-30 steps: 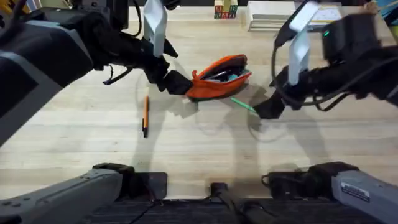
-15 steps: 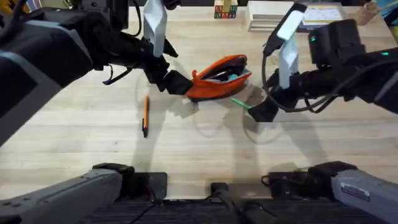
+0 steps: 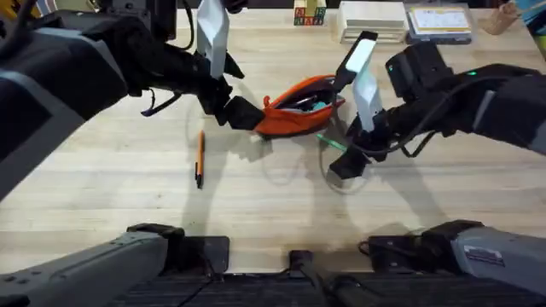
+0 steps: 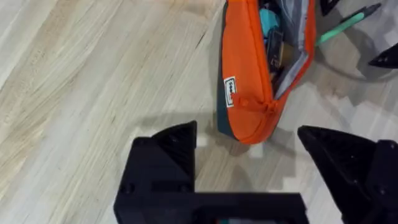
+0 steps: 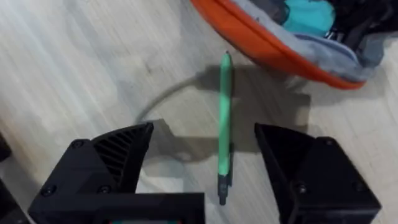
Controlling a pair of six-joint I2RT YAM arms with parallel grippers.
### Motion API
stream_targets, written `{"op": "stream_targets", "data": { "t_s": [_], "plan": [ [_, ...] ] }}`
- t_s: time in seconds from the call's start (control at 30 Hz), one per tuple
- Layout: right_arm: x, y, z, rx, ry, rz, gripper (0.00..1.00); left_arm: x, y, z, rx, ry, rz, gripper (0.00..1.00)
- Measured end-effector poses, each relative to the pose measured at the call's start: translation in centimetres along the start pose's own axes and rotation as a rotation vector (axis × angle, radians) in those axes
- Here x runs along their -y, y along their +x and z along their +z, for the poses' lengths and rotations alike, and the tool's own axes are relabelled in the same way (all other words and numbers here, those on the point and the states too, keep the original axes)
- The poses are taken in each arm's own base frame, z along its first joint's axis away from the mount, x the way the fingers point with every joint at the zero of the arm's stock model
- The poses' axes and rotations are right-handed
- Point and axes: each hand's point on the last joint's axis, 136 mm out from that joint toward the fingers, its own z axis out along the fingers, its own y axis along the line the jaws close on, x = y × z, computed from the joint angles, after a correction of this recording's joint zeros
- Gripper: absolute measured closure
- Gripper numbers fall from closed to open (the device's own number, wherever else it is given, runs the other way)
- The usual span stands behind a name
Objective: Unzip the bag, pick up the pens from the table one at a time and place them inside, then zip the bag closed.
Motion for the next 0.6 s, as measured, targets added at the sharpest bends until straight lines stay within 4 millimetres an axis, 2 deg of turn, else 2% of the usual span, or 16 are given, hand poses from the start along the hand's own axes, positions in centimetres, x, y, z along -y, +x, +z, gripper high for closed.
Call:
{"op": "stream_targets", "data": {
  "t_s": [0.2, 0.6],
  "plan": [
    [0.6, 0.1, 1.1, -0.012, -0.003, 0.005, 0.004, 0.0, 0.0, 0.0, 0.0, 0.0, 0.0, 0.007],
    [1.7, 0.6, 1.2, -0.056, 0.07, 0.013, 0.003, 0.0, 0.0, 0.0, 0.0, 0.0, 0.0, 0.007]
  ]
}}
